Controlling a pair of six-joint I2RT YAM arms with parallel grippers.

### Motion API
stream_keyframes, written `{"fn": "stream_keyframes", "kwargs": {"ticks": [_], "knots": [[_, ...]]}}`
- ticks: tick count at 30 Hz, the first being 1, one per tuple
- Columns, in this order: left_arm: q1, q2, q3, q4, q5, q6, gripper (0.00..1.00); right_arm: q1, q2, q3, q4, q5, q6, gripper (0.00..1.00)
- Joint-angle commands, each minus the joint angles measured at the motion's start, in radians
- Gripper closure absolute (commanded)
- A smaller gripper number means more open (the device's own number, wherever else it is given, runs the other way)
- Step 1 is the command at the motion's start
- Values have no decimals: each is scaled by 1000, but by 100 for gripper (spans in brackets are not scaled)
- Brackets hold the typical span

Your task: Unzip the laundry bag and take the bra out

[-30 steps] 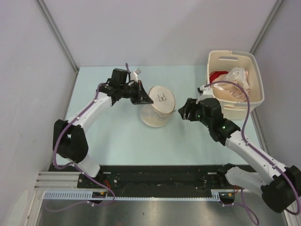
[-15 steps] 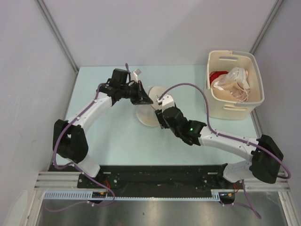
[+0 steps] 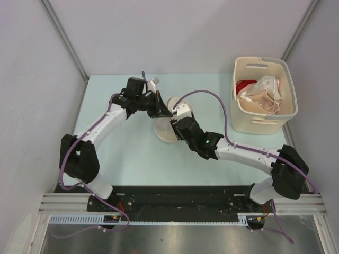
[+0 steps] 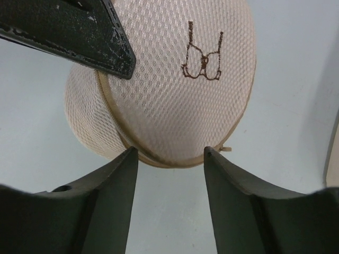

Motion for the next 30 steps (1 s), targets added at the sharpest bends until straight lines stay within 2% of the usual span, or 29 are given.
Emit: {"fn": "stream_keyframes", "kwargs": {"ticks": [1,6,8,11,12,13,17,18,19,21,22,25,30], "knots": [[-9,-24,8,12,35,17,100,-2,21,37,69,39,-2,41],[-10,-25,5,10,36,18,100,0,65,44,133,108,-26,38],[-10,-25,3,10,38,20,100,0,75,44,161,142,-28,41],[-12,-24,-2,13,44,21,100,-3,76,44,205,176,-30,69],[-12,-24,-6,13,45,23,100,-5,75,45,215,185,-31,89],[-12,-24,-9,13,45,27,100,-5,66,45,222,191,-33,97],[-12,-25,-17,-2,36,58,97,-10,39,44,197,184,-19,100],[-9,-24,-11,-23,12,84,90,-11,35,44,184,176,-11,100],[-9,-24,-6,-60,-10,99,68,-14,21,44,154,167,-2,100],[0,-33,6,-98,-71,135,36,-20,3,44,117,128,41,100],[5,-39,6,-124,-88,141,15,-23,-13,45,67,107,61,100],[33,-81,0,-146,-126,161,5,-31,-37,44,-6,90,139,100],[56,-157,18,-169,-151,155,5,-80,-86,44,-93,3,260,100]]}}
